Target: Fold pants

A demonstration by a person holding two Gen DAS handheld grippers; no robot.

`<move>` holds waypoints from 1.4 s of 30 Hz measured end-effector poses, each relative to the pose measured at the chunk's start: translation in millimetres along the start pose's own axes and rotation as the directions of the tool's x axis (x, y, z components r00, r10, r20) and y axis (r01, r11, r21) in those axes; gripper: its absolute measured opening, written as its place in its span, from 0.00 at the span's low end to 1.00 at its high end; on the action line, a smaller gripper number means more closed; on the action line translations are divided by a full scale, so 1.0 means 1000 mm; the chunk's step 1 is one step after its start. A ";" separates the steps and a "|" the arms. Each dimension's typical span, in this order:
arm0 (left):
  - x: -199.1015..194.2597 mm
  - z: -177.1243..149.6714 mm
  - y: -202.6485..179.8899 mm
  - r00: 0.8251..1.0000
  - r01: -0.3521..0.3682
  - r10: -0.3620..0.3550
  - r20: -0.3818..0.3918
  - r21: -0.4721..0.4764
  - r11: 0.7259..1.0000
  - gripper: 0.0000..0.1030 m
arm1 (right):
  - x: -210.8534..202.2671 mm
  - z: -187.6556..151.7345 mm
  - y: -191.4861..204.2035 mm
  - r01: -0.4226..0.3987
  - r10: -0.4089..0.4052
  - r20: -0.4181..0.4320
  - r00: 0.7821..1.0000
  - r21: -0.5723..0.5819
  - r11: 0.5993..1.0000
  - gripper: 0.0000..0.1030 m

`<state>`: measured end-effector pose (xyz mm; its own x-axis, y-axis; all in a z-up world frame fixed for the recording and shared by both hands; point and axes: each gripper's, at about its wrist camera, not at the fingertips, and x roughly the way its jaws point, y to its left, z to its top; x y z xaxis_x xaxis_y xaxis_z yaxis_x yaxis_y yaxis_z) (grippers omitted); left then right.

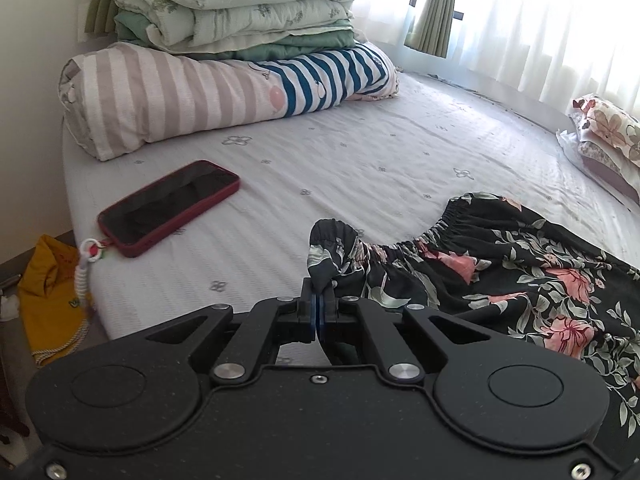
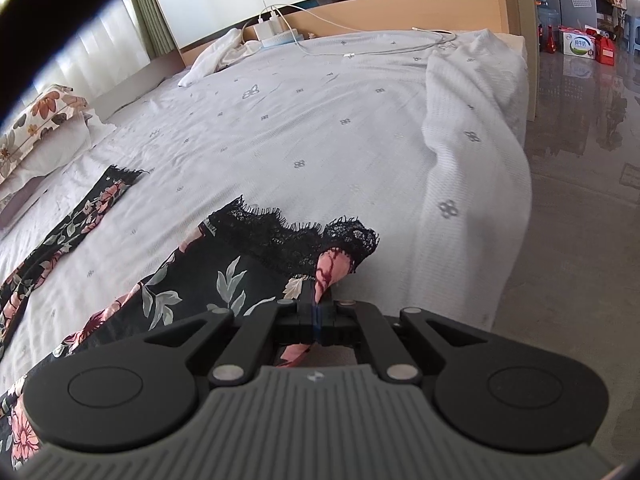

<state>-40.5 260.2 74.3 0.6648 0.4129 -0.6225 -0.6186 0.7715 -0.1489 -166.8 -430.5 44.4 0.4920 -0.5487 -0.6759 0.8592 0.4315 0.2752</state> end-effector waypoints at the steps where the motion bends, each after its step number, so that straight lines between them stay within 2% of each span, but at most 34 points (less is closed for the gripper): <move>1: -0.002 0.000 0.003 1.000 0.000 0.000 0.004 0.000 1.000 0.03 | -0.002 -0.001 -0.002 0.001 -0.001 0.001 1.000 -0.002 1.000 0.03; 6: -0.004 -0.002 0.013 1.000 -0.010 0.010 -0.011 0.015 1.000 0.04 | -0.008 -0.004 -0.010 0.011 -0.011 -0.006 1.000 -0.027 1.000 0.03; 9: -0.003 -0.007 0.010 0.999 -0.023 0.025 -0.042 0.066 0.998 0.15 | -0.012 -0.005 -0.009 0.010 -0.011 -0.016 1.000 -0.049 0.999 0.04; 10: -0.004 -0.009 0.009 0.999 -0.025 0.028 -0.045 0.075 0.997 0.17 | -0.012 -0.005 -0.009 0.010 -0.011 -0.016 1.000 -0.049 0.999 0.07; 11: -0.006 -0.009 0.009 0.998 -0.028 0.032 -0.046 0.083 0.996 0.23 | -0.014 -0.005 -0.007 0.007 -0.008 -0.018 1.000 -0.055 0.998 0.17; 12: -0.007 -0.008 0.009 0.999 -0.022 0.026 -0.045 0.090 0.996 0.33 | -0.017 -0.004 -0.006 0.004 -0.005 -0.016 1.000 -0.059 0.998 0.19; 14: -0.012 -0.005 0.008 0.999 -0.004 0.008 -0.043 0.092 0.996 0.41 | -0.023 0.001 -0.003 -0.005 0.004 -0.010 1.000 -0.069 0.998 0.27; 16: -0.018 0.000 0.006 0.999 0.021 -0.017 -0.043 0.095 0.995 0.42 | -0.033 0.007 0.004 -0.033 0.033 -0.002 0.999 -0.076 0.997 0.37; 18: -0.023 0.006 0.003 0.998 0.048 -0.044 -0.045 0.096 0.994 0.47 | -0.037 0.009 0.008 -0.043 0.043 0.000 0.999 -0.077 0.996 0.41; 20: -0.029 0.013 -0.003 0.996 0.081 -0.077 -0.046 0.091 0.992 0.49 | -0.044 0.015 0.015 -0.071 0.072 0.005 0.997 -0.075 0.995 0.56; 24: -0.039 0.034 -0.025 0.988 0.149 -0.145 -0.042 0.113 0.982 0.56 | -0.059 0.031 0.039 -0.151 0.152 0.005 0.988 -0.077 0.986 0.68; 25: -0.041 0.040 -0.032 0.987 0.161 -0.157 -0.043 0.121 0.979 0.58 | -0.066 0.040 0.057 -0.190 0.191 0.005 0.982 -0.093 0.977 0.72; 26: -0.042 0.048 -0.041 0.984 0.175 -0.171 -0.044 0.128 0.976 0.59 | -0.066 0.040 0.057 -0.190 0.191 0.005 0.982 -0.093 0.977 0.74; 29: -0.046 0.068 -0.065 0.973 0.228 -0.222 -0.058 0.132 0.965 0.64 | -0.074 0.054 0.086 -0.239 0.243 0.012 0.970 -0.118 0.964 0.75; 34: -0.041 0.100 -0.105 0.940 0.333 -0.322 -0.114 0.101 0.937 0.68 | -0.080 0.075 0.133 -0.310 0.315 0.012 0.949 -0.135 0.941 0.75; 39: -0.013 0.125 -0.146 0.927 0.345 -0.330 -0.177 0.061 0.937 0.71 | -0.071 0.095 0.186 -0.342 0.346 -0.003 0.938 -0.145 0.928 0.76; 42: 0.016 0.133 -0.168 0.917 0.342 -0.326 -0.230 0.029 0.939 0.71 | -0.062 0.101 0.202 -0.349 0.351 -0.016 0.936 -0.144 0.926 0.76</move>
<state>130.0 201.9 191.7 0.7153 0.0157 -0.6987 -0.3417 0.8800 -0.3300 -9.4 -381.1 210.9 0.7597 -0.3511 -0.5473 0.6034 0.6942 0.3923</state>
